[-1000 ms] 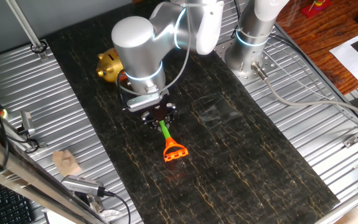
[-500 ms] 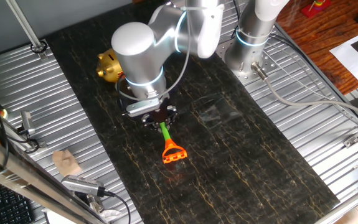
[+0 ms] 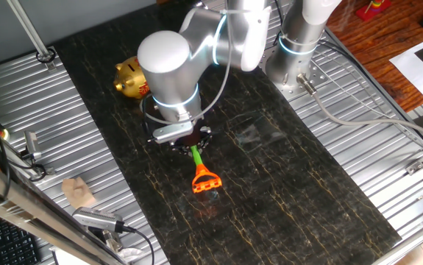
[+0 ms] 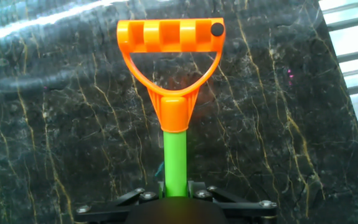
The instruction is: Use a shovel to scoop up an object
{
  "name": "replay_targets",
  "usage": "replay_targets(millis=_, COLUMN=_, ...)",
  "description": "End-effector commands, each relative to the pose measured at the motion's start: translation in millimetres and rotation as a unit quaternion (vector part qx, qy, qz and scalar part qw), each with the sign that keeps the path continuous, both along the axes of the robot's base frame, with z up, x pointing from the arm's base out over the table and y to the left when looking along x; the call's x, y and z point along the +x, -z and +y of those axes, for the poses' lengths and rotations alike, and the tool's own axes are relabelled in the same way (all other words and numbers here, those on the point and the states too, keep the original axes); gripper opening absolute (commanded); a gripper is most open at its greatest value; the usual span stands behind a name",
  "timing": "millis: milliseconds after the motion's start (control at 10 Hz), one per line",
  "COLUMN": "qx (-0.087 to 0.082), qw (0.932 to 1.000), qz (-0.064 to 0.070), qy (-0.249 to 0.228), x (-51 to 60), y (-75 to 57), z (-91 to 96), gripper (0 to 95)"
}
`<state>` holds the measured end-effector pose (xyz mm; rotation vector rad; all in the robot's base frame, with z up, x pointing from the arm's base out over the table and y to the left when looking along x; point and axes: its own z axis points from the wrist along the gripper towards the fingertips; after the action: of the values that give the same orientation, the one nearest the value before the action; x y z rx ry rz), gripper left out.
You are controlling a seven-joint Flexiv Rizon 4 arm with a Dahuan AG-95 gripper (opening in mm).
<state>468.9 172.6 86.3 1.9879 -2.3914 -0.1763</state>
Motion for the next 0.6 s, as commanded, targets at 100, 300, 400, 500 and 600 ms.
replay_targets(millis=100, qx=-0.001, qw=1.0, qz=0.002, qy=0.004, x=-1.4, y=-1.3, z=0.4, gripper=0.0)
replay_targets(millis=300, qx=-0.003, qw=1.0, qz=0.002, qy=0.006, x=-2.6, y=-1.5, z=1.2, gripper=0.0)
replay_targets(millis=400, qx=-0.006, qw=0.9999, qz=0.003, qy=0.008, x=-4.8, y=-3.3, z=2.9, gripper=0.0)
replay_targets(millis=500, qx=-0.008, qw=0.9999, qz=0.004, qy=0.011, x=-6.8, y=-3.7, z=4.1, gripper=0.0)
replay_targets(millis=600, qx=-0.008, qw=0.9999, qz=0.004, qy=0.014, x=-9.6, y=-2.8, z=3.9, gripper=0.0)
